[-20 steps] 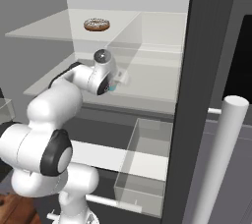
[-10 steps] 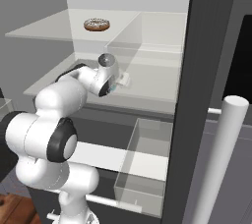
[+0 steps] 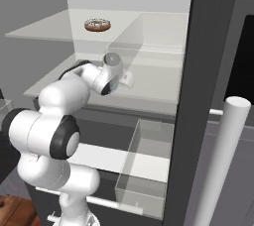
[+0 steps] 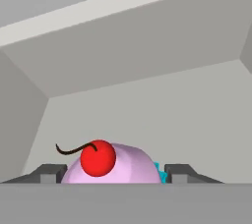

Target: Take the donut and cupcake from the fridge and place them on the empty tray on the dining counter.

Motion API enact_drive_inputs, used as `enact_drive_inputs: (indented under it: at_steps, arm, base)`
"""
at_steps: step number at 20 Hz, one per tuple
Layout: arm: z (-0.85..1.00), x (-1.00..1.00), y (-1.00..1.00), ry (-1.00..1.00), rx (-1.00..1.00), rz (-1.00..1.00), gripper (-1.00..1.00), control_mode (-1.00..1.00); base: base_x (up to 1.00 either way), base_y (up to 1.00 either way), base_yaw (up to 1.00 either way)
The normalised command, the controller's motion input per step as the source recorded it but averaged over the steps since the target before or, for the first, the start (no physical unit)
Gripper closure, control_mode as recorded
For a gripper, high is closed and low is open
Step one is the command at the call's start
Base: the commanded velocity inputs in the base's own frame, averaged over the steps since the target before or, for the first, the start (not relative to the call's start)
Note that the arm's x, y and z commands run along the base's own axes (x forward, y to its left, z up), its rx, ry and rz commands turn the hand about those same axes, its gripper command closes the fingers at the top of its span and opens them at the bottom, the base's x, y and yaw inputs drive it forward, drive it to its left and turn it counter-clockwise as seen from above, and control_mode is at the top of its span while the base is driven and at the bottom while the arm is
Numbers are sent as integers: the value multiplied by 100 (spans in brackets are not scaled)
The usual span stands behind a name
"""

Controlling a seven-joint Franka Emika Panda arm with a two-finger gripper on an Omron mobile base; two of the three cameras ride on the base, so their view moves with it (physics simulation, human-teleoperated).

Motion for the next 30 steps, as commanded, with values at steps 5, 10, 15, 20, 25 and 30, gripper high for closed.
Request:
enact_drive_inputs:
  at_steps: [5,10,15,20,25,30]
  arm:
    - [-10,-24,6,-12,1,0,100,-100]
    - [23,-72,0,-31,-6,0,100,-100]
    - [77,-98,0,-5,0,0,100,-100]
    - [89,-100,1,-4,-1,0,100,-100]
    - [79,-100,0,-3,-5,0,100,-100]
    - [72,-100,0,0,-6,0,100,-100]
  base:
    - [0,0,0]
    - [0,0,0]
    - [0,0,0]
    - [0,0,0]
    - [0,0,0]
    - [0,0,0]
